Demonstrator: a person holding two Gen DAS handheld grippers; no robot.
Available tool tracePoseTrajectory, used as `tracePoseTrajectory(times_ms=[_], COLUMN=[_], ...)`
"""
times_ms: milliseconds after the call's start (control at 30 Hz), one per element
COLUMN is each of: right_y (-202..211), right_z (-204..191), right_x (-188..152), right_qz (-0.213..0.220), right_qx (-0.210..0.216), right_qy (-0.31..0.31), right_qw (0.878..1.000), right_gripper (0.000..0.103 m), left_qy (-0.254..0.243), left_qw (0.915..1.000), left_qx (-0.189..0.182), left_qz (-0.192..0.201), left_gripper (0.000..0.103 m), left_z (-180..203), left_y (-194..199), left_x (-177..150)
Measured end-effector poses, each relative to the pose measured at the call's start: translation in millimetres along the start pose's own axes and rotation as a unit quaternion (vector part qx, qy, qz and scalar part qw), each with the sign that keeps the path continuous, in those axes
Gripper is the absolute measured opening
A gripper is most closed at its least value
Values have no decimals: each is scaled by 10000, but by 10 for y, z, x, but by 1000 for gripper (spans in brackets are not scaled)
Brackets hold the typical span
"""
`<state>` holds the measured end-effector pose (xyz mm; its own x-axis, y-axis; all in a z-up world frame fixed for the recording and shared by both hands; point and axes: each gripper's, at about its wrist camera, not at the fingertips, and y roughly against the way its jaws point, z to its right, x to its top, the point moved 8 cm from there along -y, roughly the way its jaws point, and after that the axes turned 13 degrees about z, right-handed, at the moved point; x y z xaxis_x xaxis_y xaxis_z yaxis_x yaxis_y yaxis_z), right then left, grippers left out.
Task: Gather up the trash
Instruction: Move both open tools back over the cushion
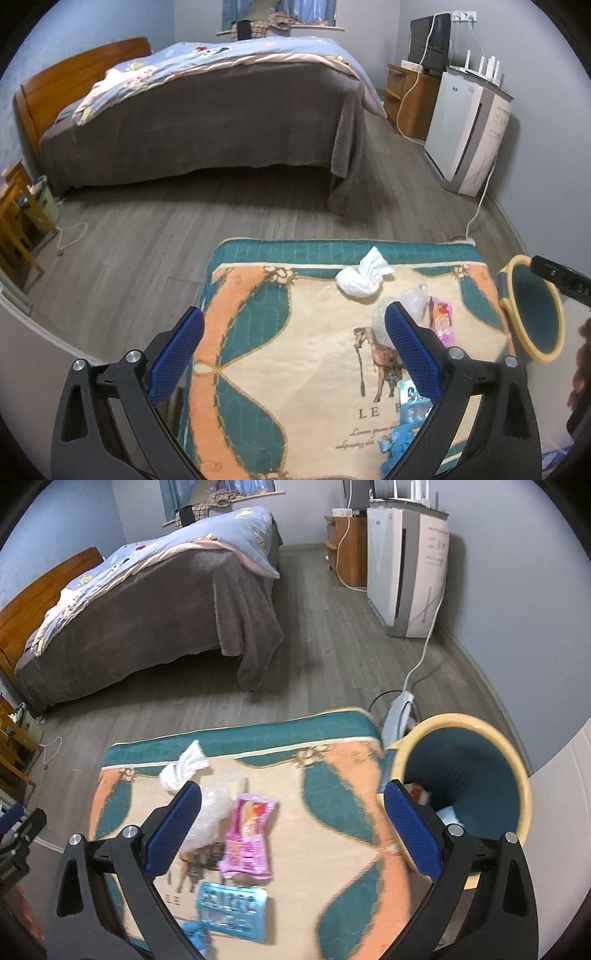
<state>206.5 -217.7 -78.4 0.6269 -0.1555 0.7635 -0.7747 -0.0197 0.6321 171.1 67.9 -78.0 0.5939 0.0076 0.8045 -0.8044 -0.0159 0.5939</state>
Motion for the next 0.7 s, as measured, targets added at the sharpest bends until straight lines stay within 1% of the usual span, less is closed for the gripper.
tracePoseTrajectory(times_ms=[167, 233, 367, 433, 500, 633, 700], right_y=[-143, -194, -334, -437, -535, -712, -795], right_z=[-266, -321, -311, -256, -185, -80, -53], right_x=[-101, -117, -140, -185, -244, -338, -389], right_qz=[-143, -180, -255, -377, -547, -845, -995], right_qx=[153, 186, 176, 151, 154, 271, 226], right_qy=[250, 394, 550, 542, 462, 192, 276], right_qw=[9995, 9989, 9980, 9977, 9973, 9959, 9944], right_gripper=[97, 97, 97, 97, 97, 97, 97], left_qy=[-551, -635, -514, -602, -651, -445, -414], left_qw=[9984, 9979, 9986, 9982, 9977, 9982, 9982], left_qx=[88, 69, -126, -34, 67, 35, 29], left_qz=[108, 118, 56, 4, -148, -411, -430], left_gripper=[97, 97, 97, 97, 97, 97, 97], left_z=[58, 84, 141, 142, 135, 127, 126], left_y=[-25, -46, -184, -301, -453, -655, -713], left_x=[-8, -5, 14, 9, -21, -55, -40])
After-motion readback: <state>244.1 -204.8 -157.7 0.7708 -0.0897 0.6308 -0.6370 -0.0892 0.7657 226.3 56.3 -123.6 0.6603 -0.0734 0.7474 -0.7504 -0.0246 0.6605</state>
